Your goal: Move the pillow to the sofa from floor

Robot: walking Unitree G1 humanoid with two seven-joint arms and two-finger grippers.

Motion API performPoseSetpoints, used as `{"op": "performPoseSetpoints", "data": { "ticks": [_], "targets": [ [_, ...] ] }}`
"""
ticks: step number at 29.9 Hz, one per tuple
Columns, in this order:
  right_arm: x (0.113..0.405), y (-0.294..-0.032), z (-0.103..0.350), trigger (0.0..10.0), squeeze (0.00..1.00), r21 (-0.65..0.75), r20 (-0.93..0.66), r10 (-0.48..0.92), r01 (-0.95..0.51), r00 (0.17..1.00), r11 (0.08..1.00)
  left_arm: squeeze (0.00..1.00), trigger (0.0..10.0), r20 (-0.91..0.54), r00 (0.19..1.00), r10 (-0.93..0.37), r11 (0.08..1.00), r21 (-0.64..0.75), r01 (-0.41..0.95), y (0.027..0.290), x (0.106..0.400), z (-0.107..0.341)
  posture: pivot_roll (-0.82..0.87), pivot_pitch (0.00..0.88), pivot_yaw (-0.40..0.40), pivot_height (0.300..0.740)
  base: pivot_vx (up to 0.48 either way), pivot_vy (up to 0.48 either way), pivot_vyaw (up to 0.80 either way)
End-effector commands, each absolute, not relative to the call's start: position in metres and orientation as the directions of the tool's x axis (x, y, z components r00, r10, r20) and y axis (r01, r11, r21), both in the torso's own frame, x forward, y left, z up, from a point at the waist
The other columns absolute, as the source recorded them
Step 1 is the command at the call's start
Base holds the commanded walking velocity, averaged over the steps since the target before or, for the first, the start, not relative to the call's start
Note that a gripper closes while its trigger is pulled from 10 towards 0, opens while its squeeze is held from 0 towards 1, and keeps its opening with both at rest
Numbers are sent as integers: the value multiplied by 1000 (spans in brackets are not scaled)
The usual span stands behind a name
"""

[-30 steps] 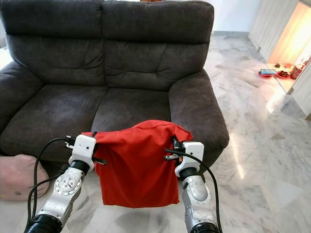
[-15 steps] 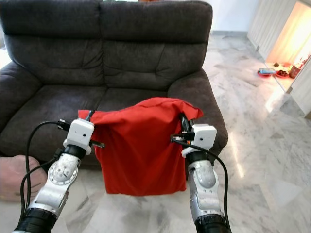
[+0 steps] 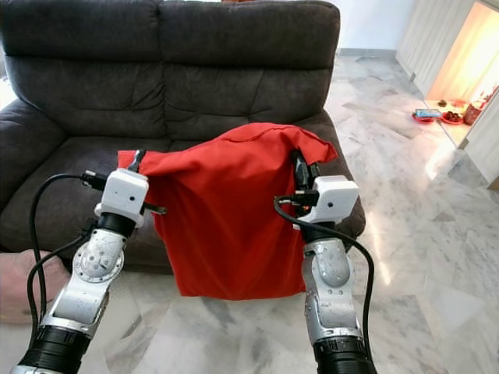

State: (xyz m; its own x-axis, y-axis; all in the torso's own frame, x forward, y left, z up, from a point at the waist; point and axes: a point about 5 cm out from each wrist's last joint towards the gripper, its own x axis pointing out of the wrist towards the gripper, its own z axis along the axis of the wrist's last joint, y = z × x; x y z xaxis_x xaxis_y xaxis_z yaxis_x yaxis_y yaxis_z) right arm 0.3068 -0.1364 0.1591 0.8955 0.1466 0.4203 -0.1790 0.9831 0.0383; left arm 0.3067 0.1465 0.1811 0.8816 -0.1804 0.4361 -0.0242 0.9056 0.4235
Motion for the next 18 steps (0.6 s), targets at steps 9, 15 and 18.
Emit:
{"op": "performPoseSetpoints", "data": {
  "ticks": [9,15,18],
  "targets": [
    [307,-130,197,10000,0,65,531,140,-204,836,977,0,10000,543,819,-185,904,421,-75,142,304,215,46,32,-13,740,0,0,0],
    [307,-128,201,10000,0,56,531,151,-212,834,976,0,10000,558,809,-187,903,422,-82,141,303,222,48,31,-13,740,0,0,0],
    [307,-127,205,10000,0,65,537,149,-217,830,974,0,10000,570,804,-169,913,398,-90,142,304,226,48,31,-12,740,0,0,0]
  ]
}}
